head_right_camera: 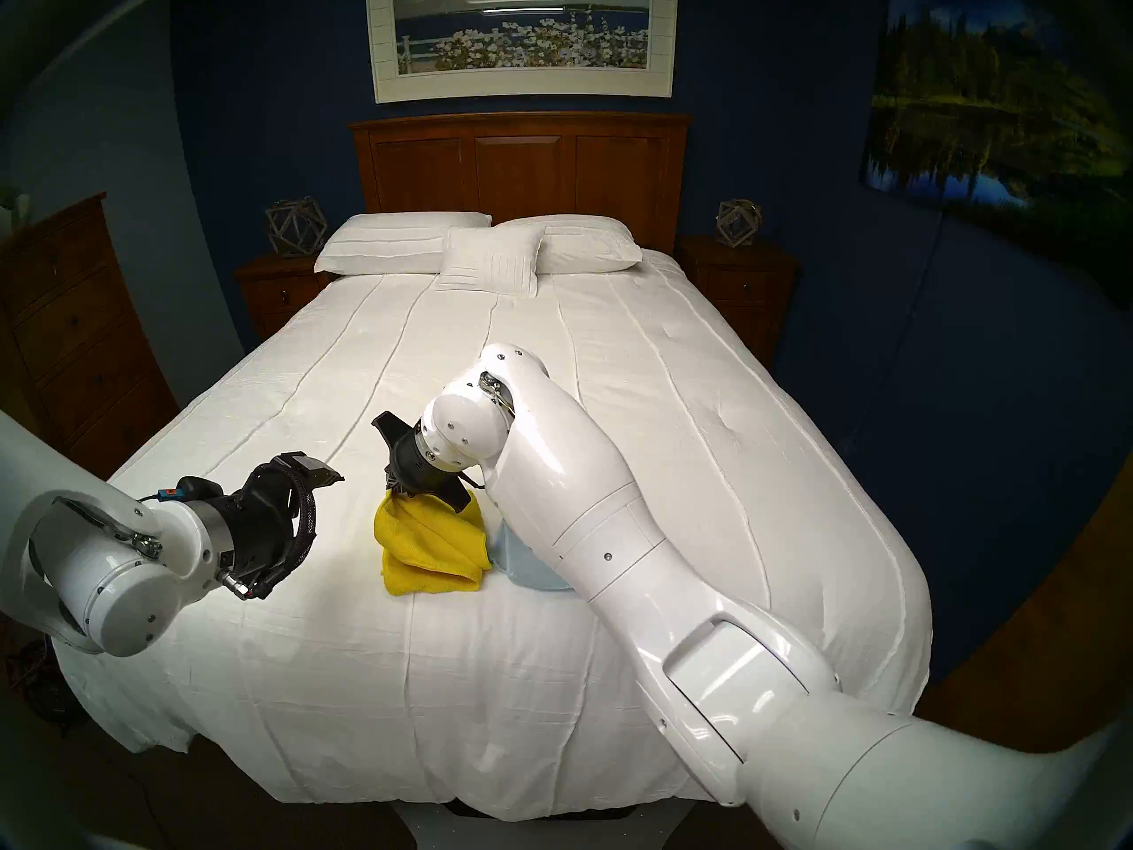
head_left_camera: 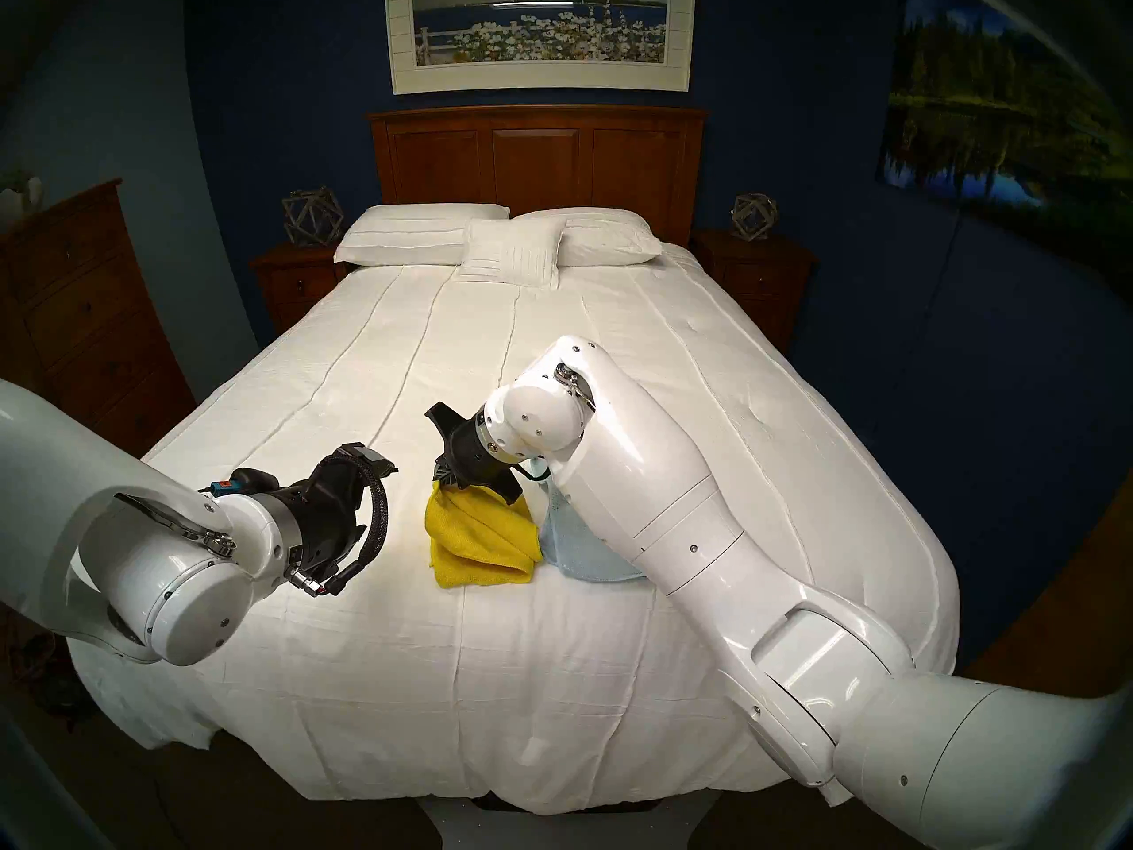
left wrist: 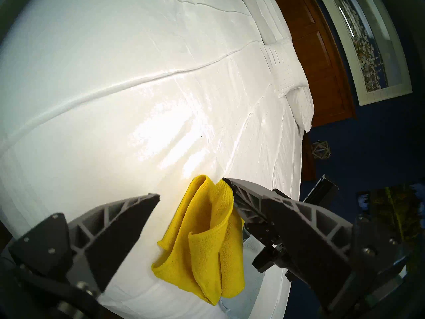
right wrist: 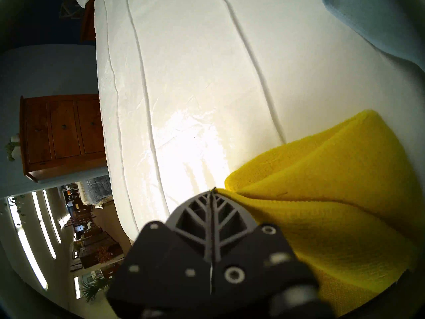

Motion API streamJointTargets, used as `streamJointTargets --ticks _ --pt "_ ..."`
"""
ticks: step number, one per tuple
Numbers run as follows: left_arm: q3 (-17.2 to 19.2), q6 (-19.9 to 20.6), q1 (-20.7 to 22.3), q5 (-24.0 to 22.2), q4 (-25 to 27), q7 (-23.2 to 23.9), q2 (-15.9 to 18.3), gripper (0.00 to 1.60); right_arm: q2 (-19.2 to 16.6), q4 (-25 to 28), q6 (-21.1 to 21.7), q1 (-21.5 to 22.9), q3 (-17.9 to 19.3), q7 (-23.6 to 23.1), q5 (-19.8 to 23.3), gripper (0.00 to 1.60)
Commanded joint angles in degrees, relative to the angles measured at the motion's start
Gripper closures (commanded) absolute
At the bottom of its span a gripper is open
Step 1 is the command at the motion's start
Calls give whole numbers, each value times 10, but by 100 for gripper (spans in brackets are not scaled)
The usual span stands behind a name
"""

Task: Fold the hand towels twice and stack them up

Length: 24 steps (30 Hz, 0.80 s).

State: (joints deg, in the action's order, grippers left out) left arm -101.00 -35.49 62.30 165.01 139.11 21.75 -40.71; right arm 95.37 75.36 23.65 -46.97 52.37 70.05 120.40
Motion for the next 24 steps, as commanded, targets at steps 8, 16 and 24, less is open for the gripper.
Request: streamJointTargets --ticks 8,16,24 --pt "2 3 11 0 1 14 -6 0 -8 72 1 -31 -12 47 26 122" --pt "3 2 7 0 2 17 -8 0 -14 66 3 -44 -11 35 24 119" --pt "0 0 11 0 6 18 -9 0 -13 60 6 -36 -1 16 26 0"
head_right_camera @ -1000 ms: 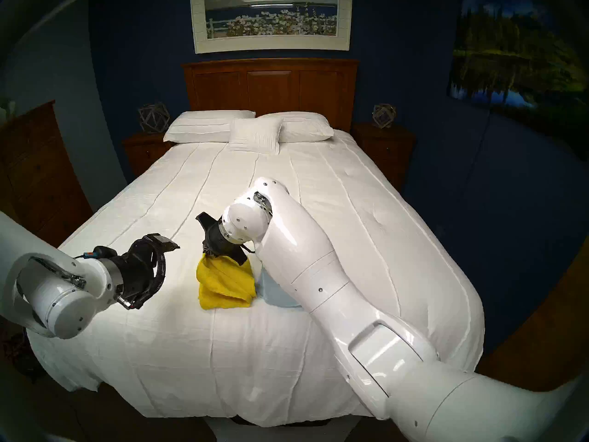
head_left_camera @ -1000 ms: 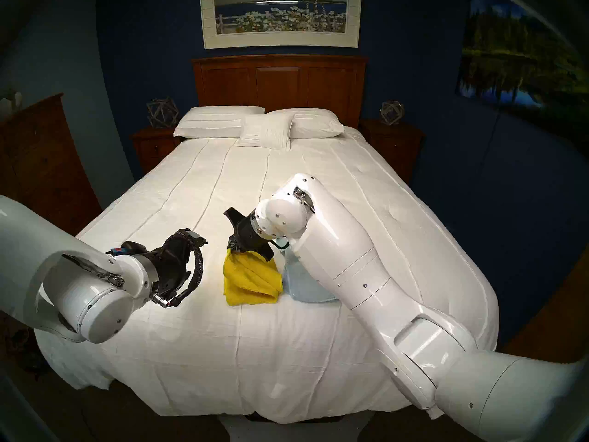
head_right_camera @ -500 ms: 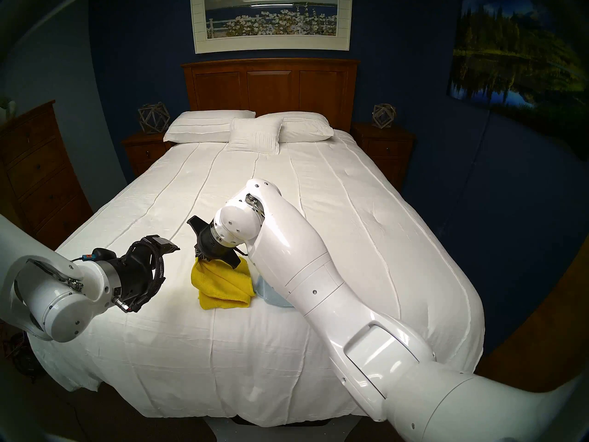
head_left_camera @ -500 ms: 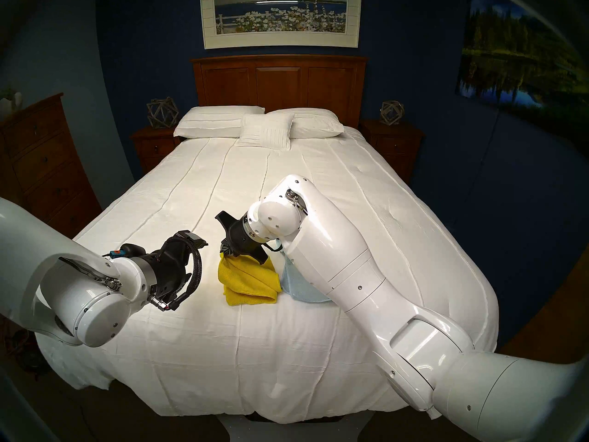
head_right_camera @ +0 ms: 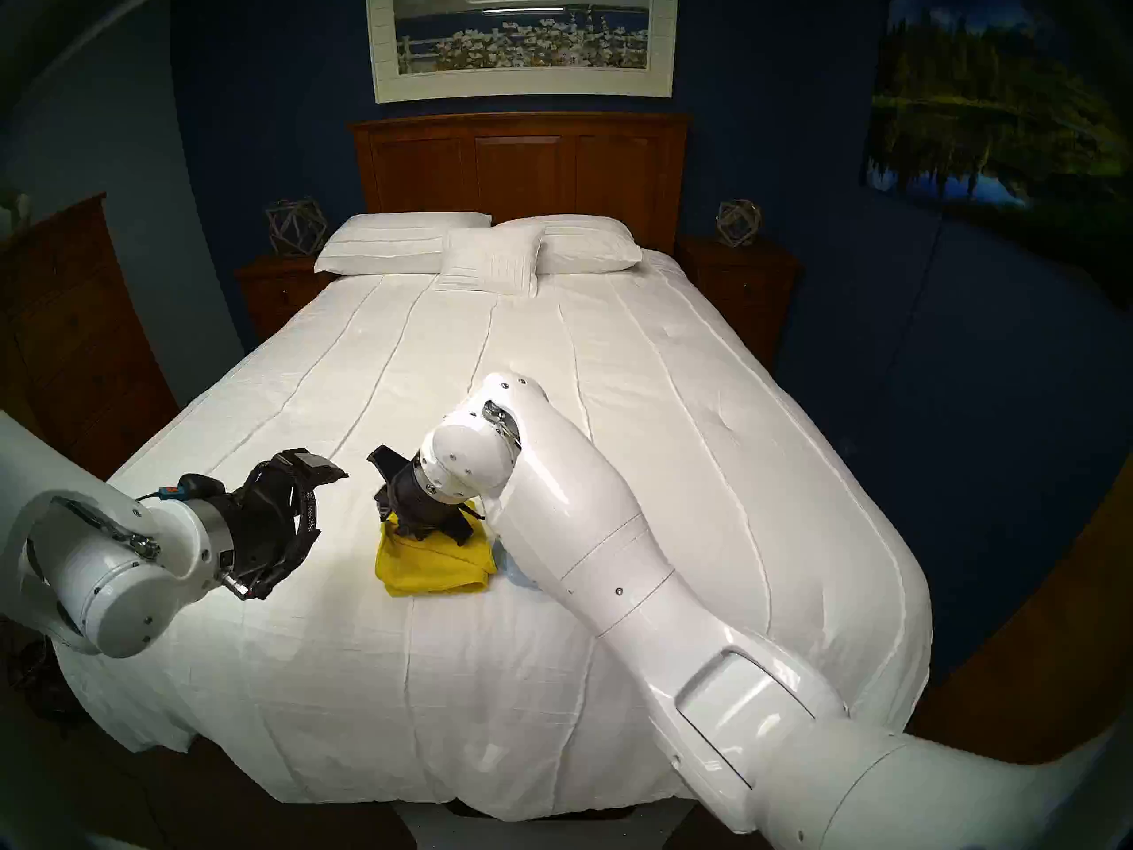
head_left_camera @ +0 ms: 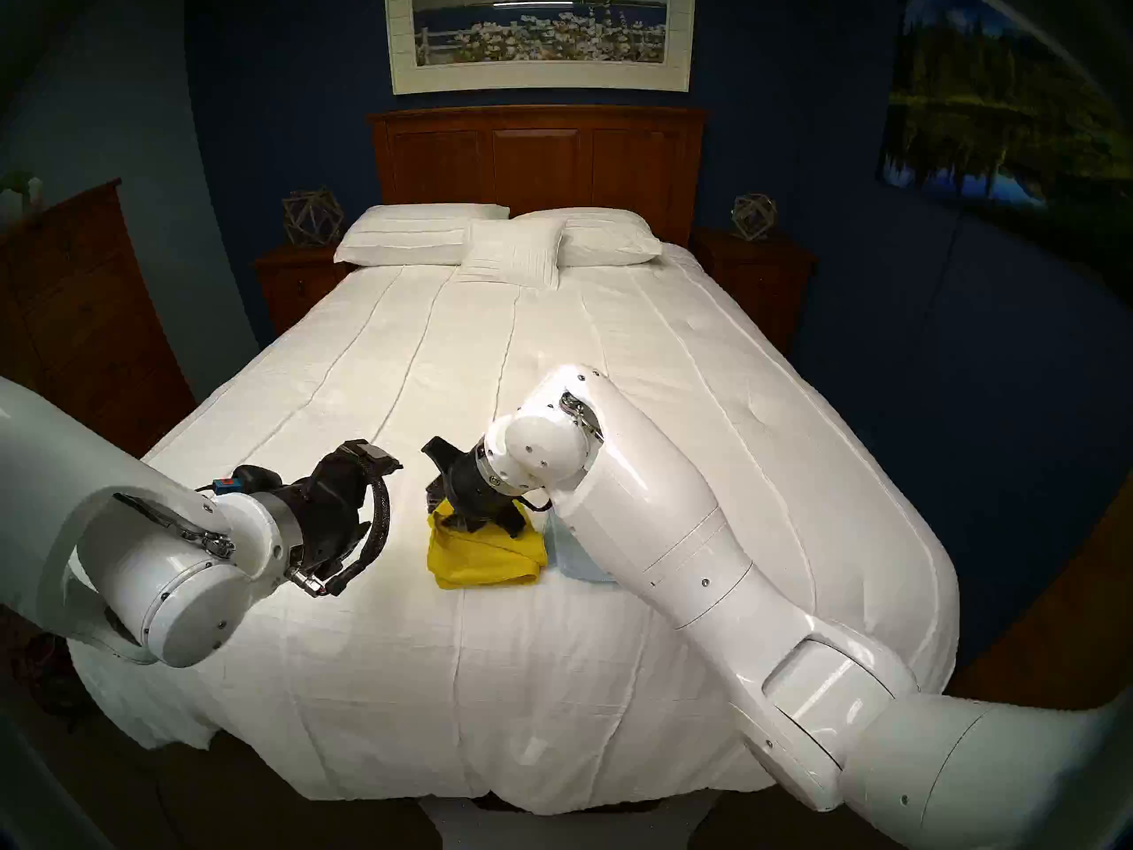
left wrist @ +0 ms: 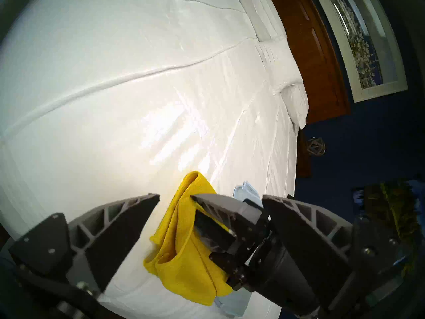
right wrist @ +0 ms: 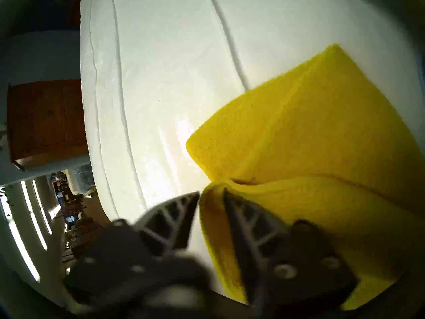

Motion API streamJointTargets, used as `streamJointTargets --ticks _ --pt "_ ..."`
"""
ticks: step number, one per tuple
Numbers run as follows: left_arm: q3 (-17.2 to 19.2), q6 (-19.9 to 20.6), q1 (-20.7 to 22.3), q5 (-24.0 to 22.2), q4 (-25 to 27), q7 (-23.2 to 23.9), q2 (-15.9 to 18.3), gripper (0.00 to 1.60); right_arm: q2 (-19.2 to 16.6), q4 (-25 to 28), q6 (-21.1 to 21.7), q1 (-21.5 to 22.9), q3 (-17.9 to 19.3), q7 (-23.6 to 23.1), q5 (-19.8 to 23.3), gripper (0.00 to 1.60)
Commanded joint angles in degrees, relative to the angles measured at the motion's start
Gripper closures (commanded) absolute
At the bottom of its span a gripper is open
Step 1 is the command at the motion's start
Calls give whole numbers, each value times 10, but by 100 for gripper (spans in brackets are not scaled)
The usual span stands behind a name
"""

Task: Fold the hand towels twice and stack them up

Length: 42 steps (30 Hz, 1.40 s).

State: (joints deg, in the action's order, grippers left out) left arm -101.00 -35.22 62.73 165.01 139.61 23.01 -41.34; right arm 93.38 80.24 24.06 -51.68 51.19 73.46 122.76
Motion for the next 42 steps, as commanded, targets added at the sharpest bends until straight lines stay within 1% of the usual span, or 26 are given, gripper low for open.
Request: streamJointTargets --ticks 1,6,7,9,10,11,12,13,15,16,18,22,24,28,31,35,39,42 --pt "0 -3 6 0 1 6 -2 0 5 17 2 11 15 -16 6 0" --pt "2 -1 1 0 -2 7 -1 0 -17 73 2 0 43 1 32 0" --pt "3 -1 0 0 -2 7 -1 0 -17 69 5 4 51 4 42 0" --pt "5 0 -2 0 -2 7 -1 0 -31 96 2 -1 65 11 51 0" --pt "6 0 -3 0 -3 7 -1 0 -32 92 4 3 75 12 61 0" --pt "9 1 -5 0 -4 7 -2 0 -46 115 2 -1 87 21 64 0" --pt "11 1 -6 0 -4 6 -2 0 -49 114 4 0 94 26 70 0" --pt "13 1 -7 0 -4 6 -3 0 -58 128 2 -3 98 32 69 0" --pt "19 1 -9 0 -5 5 -4 0 -71 147 0 -11 113 44 79 0" --pt "21 1 -10 0 -5 4 -5 0 -74 143 3 -8 117 48 83 0" --pt "29 2 -14 0 -7 2 -6 0 -88 167 4 -20 129 62 93 0" --pt "58 3 -24 0 -9 -6 -13 0 -109 197 11 -40 144 85 112 0" --pt "77 4 -37 0 -13 -12 -17 0 -118 215 11 -54 154 90 121 0" --pt "123 1 -62 -7 -17 -28 -27 0 -132 247 12 -86 159 85 133 0" --pt "153 -3 -81 -14 -25 -39 -33 0 -132 240 18 -97 153 73 132 0" --pt "179 -15 -96 -25 -31 -49 -39 0 -130 222 28 -96 142 63 126 0" --pt "193 -29 -106 -34 -33 -56 -43 0 -129 207 34 -91 132 54 121 0" --pt "192 -34 -105 -34 -34 -59 -42 0 -128 197 36 -86 127 49 119 0"
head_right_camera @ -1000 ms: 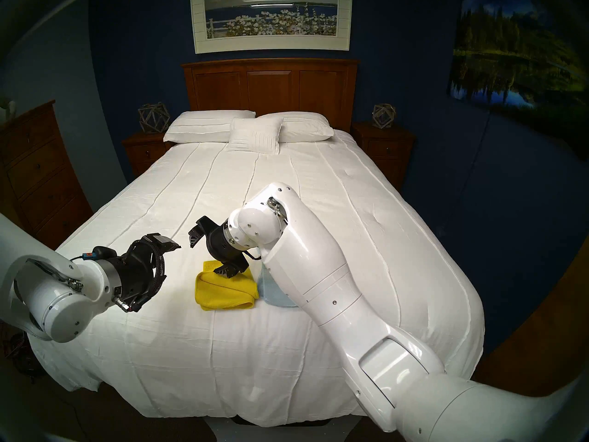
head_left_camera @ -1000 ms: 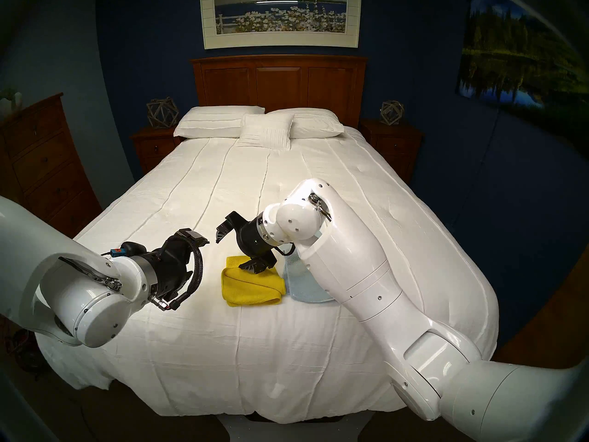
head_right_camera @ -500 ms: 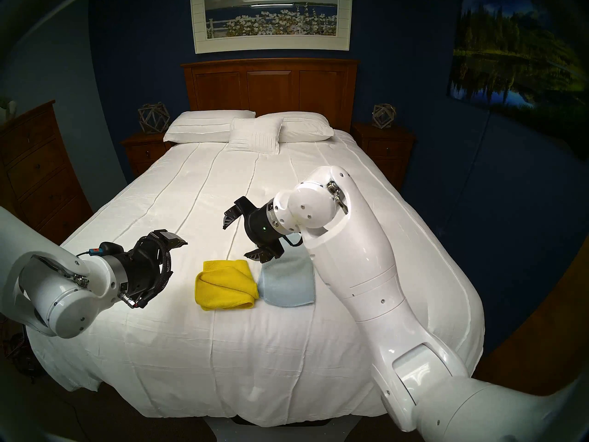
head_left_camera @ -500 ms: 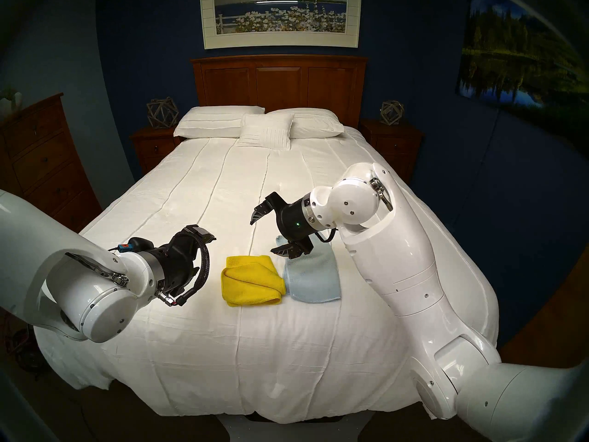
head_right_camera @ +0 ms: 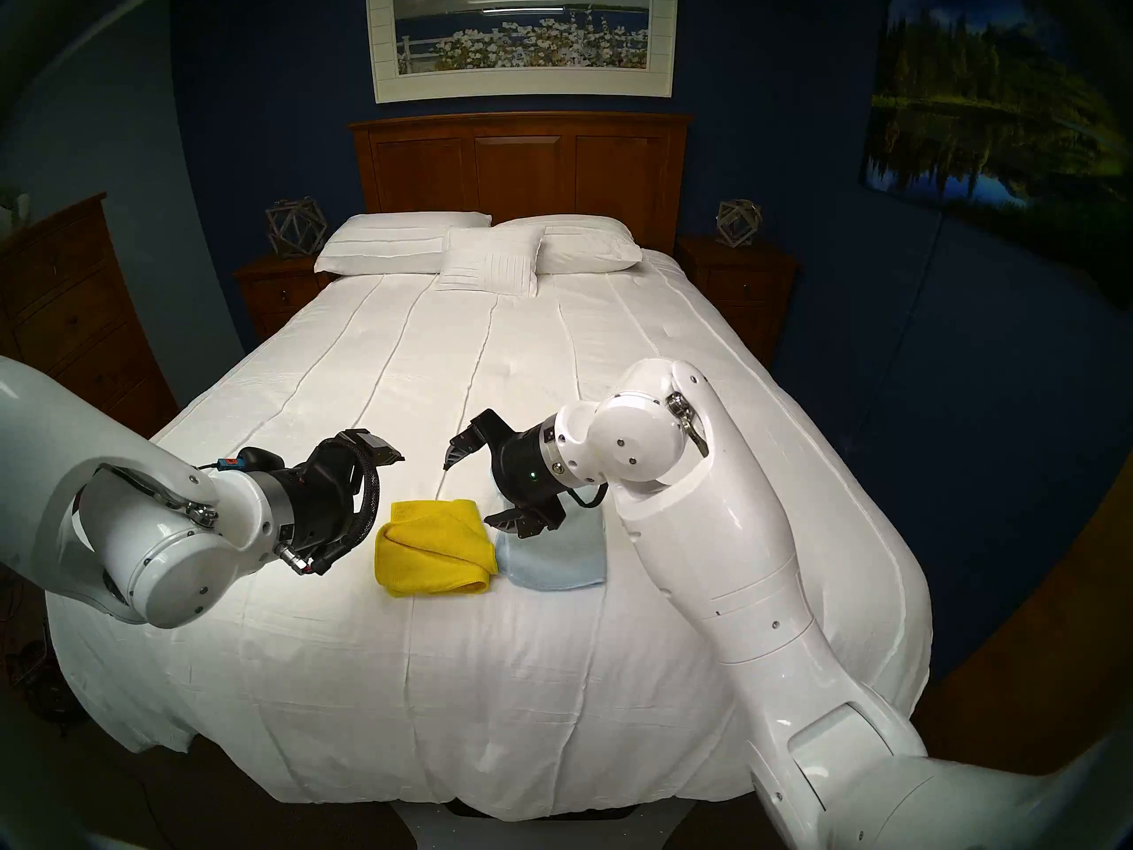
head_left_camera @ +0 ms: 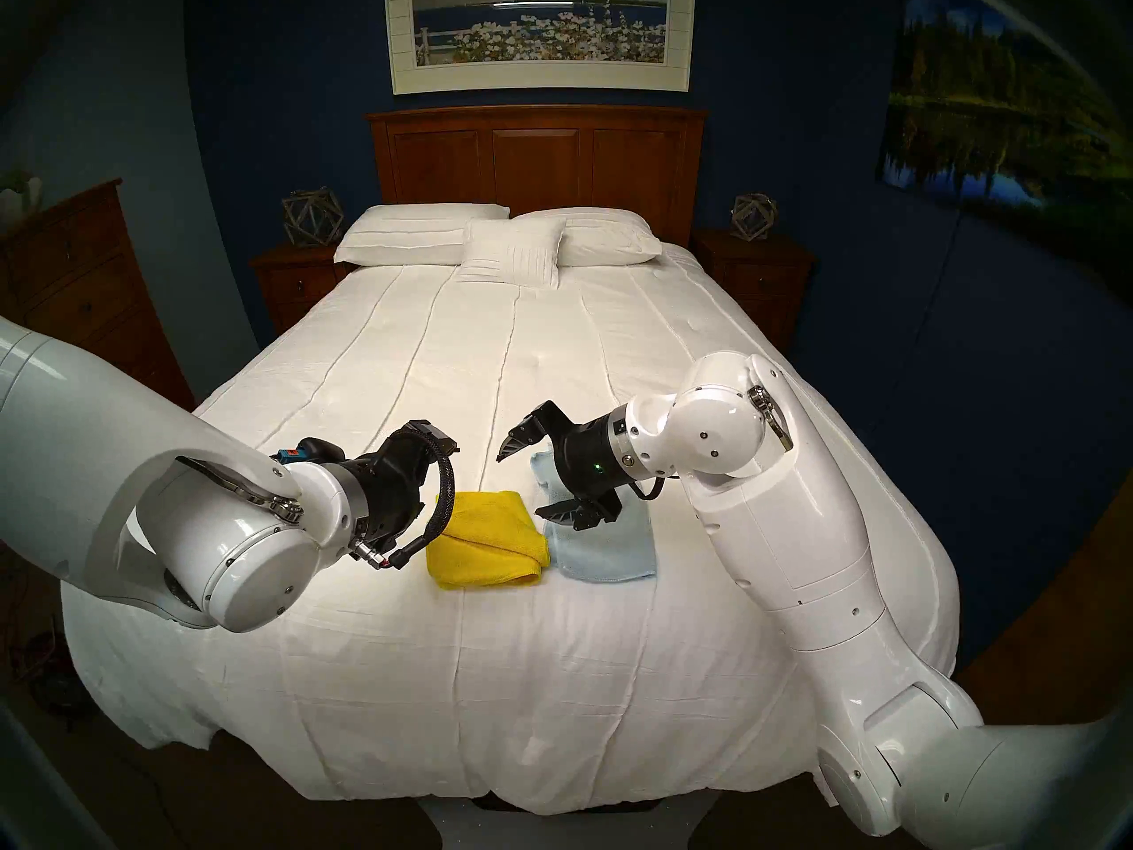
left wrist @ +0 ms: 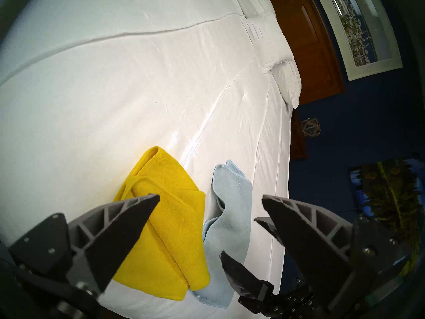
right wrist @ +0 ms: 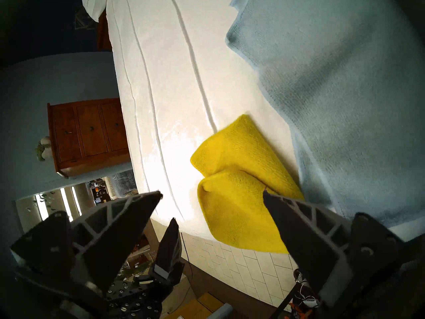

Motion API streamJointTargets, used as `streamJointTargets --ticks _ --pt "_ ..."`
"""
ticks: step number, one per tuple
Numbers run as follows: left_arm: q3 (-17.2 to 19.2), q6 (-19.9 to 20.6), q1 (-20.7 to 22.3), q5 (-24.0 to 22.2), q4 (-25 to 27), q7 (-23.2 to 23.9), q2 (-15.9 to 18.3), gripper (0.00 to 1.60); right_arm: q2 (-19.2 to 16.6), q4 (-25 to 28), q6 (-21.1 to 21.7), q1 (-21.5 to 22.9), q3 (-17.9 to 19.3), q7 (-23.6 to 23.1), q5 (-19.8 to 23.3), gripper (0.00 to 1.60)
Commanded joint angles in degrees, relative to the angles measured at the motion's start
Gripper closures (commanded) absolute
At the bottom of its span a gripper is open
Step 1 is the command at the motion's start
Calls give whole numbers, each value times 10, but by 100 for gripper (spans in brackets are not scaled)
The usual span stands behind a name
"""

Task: Fold the hand towels twice and stack them up

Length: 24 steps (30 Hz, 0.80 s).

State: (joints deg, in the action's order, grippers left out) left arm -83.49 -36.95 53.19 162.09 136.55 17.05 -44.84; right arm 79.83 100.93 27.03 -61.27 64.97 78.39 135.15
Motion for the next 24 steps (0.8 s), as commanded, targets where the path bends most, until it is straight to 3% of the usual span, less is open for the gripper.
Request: streamJointTargets --ticks 1,12,24 --pt "12 -21 -5 -4 -2 -1 -7 0 9 -12 7 12 -12 -1 -5 0" --pt "-66 -27 38 9 -2 9 22 0 24 -23 1 21 -35 -8 -10 0" --pt "-105 -22 54 24 5 29 37 0 56 -38 -5 38 -63 -11 -17 0"
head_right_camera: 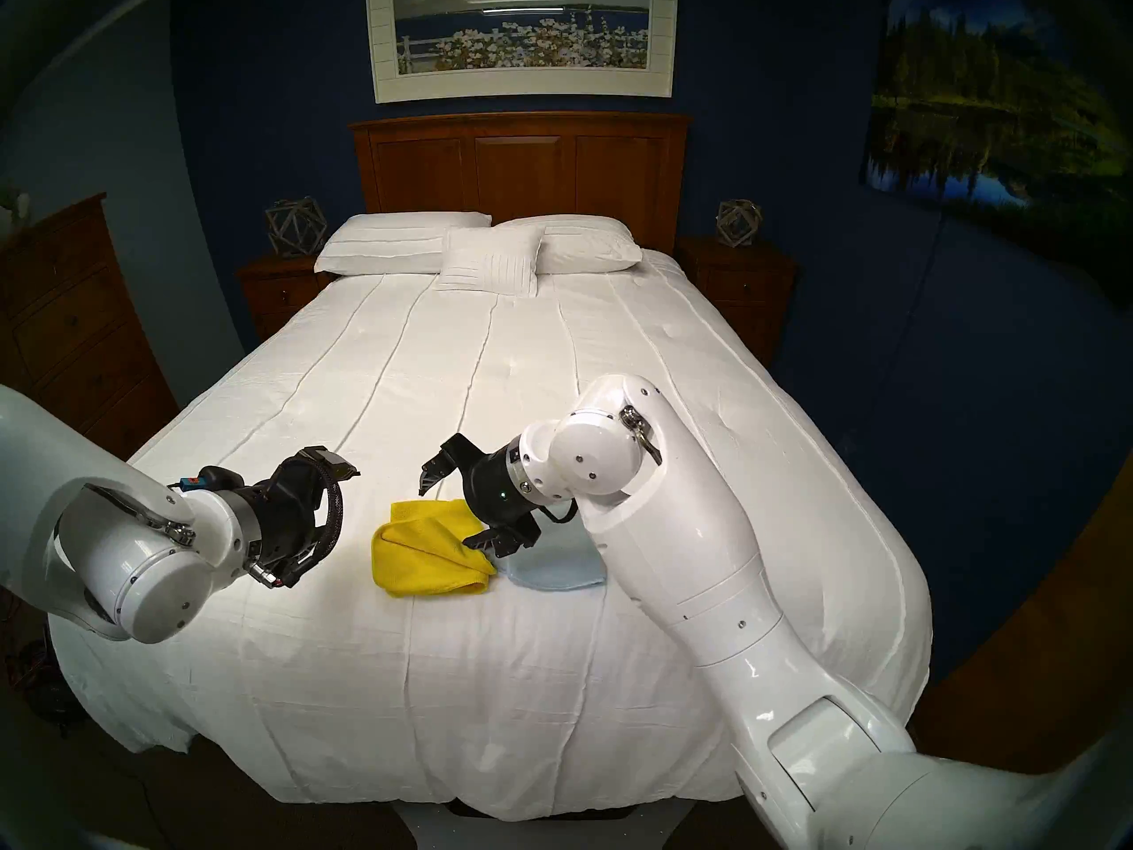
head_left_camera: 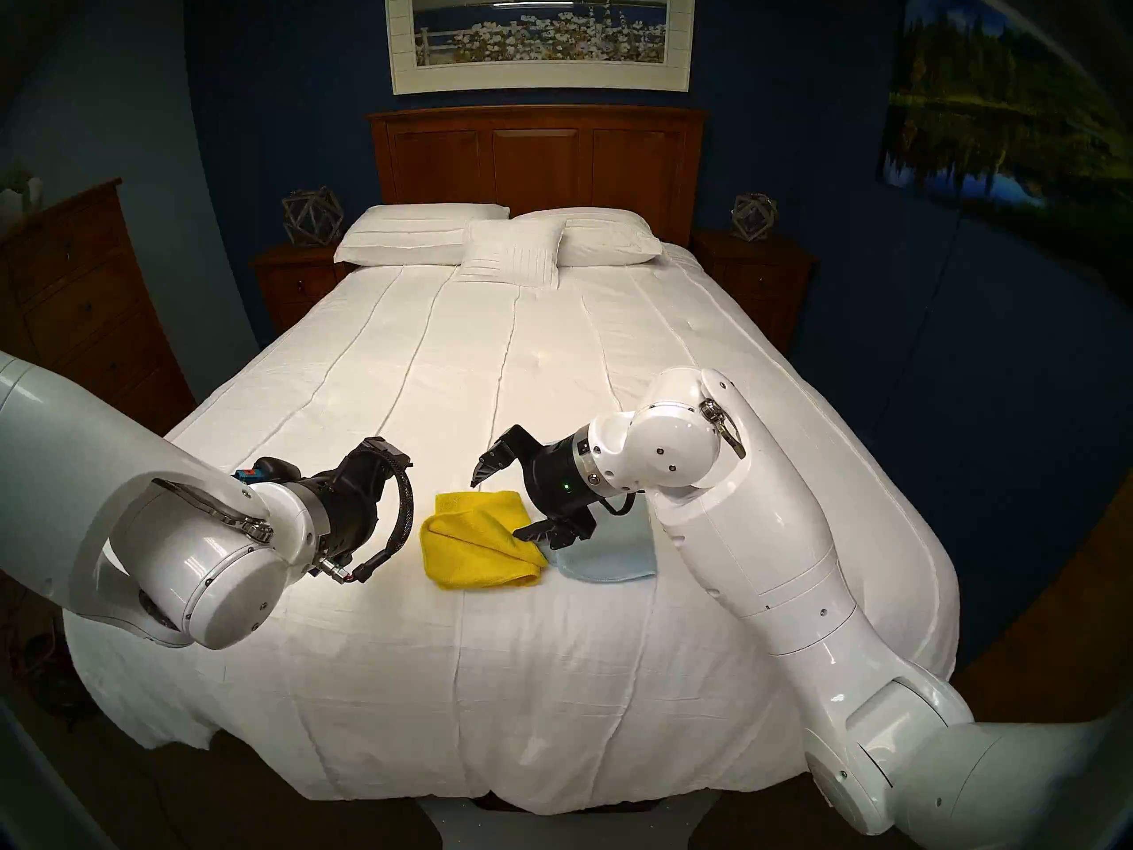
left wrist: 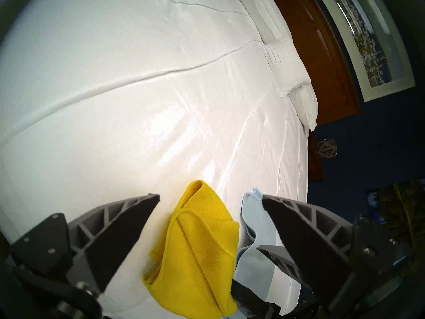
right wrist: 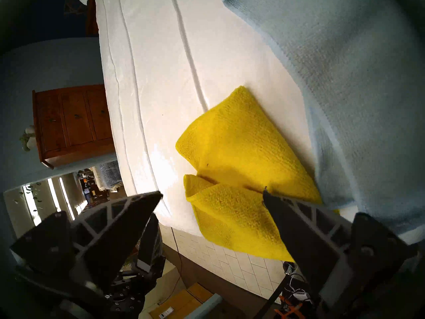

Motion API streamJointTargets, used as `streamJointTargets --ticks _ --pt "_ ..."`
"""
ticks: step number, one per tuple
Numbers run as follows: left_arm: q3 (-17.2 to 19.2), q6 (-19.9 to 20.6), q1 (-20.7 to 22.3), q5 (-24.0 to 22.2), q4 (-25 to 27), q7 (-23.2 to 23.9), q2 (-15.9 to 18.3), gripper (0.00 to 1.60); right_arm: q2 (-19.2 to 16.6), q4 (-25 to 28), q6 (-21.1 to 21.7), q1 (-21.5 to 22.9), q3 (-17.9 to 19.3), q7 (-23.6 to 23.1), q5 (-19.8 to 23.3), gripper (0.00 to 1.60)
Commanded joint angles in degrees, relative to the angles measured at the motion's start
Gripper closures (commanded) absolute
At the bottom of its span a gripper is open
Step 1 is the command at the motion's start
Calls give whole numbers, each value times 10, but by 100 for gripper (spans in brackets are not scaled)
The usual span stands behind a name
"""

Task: Fold the hand towels twice and stack them up

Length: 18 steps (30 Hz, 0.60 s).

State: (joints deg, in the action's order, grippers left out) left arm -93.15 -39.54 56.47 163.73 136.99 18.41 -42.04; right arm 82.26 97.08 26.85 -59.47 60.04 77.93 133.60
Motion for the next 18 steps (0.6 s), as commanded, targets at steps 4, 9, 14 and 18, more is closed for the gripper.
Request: streamJointTargets --ticks 4,9,14,18 --pt "-20 7 23 13 2 23 15 0 35 4 -6 25 -19 -2 -2 0" --pt "-28 10 28 13 5 28 19 0 34 14 -10 22 -26 9 5 0" --pt "-34 14 32 13 7 33 20 0 25 32 -19 9 -37 22 5 0" --pt "-31 21 26 13 6 36 21 0 9 46 -44 3 -19 13 -23 0"
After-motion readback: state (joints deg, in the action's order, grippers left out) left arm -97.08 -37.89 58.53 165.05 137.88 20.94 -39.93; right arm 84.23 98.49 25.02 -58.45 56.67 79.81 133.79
